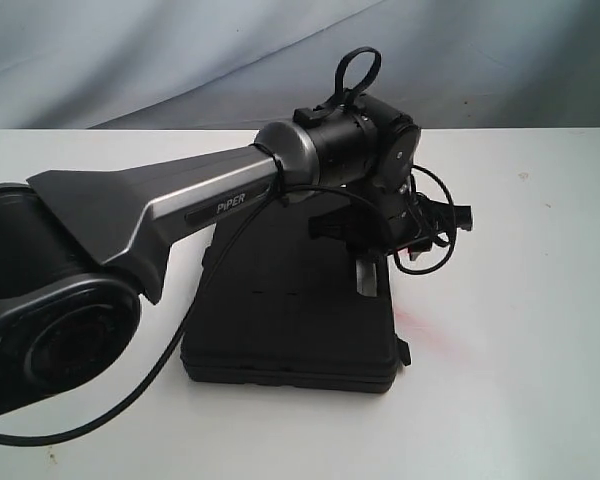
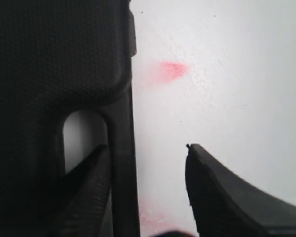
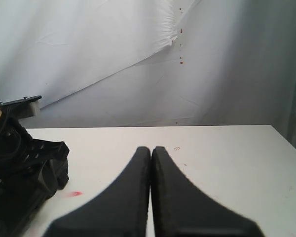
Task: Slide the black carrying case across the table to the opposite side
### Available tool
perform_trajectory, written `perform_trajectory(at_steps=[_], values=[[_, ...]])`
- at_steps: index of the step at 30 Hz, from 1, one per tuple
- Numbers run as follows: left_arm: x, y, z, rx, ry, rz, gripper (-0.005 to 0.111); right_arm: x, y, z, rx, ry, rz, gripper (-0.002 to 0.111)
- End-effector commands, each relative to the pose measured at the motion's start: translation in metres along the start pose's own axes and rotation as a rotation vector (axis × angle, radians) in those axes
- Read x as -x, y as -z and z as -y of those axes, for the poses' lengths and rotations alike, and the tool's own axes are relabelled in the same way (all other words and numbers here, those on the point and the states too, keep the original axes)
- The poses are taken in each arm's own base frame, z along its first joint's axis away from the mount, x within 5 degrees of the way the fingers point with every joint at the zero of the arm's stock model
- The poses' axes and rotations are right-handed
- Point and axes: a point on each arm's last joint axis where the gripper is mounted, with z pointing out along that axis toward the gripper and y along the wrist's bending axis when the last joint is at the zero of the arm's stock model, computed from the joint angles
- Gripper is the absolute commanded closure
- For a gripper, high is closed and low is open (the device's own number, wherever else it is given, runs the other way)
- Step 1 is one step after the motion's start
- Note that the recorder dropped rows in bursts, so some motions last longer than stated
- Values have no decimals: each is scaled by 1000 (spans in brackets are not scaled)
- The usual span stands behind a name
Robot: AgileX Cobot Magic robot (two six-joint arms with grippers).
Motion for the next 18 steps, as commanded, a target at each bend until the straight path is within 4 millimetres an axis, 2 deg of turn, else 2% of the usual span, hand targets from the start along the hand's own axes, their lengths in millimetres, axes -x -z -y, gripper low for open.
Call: perform_trajectory(at_steps=[1,5,9,13,16,18], values=[[1,25,9,-20,-26,41,60,0,0,0,-8,-4,10,108],[1,41,14,-29,-43,63,61,0,0,0,-8,-4,10,108],[0,56,17,-46,-48,79,68,0,0,0,-8,-4,10,108],[-4,69,16,-54,-61,95,83,0,0,0,-8,-4,10,108],[-15,81,5,-60,-85,100,104,0,0,0,-8,-4,10,108],[-22,90,-2,-80,-83,119,107,0,0,0,-8,-4,10,108]])
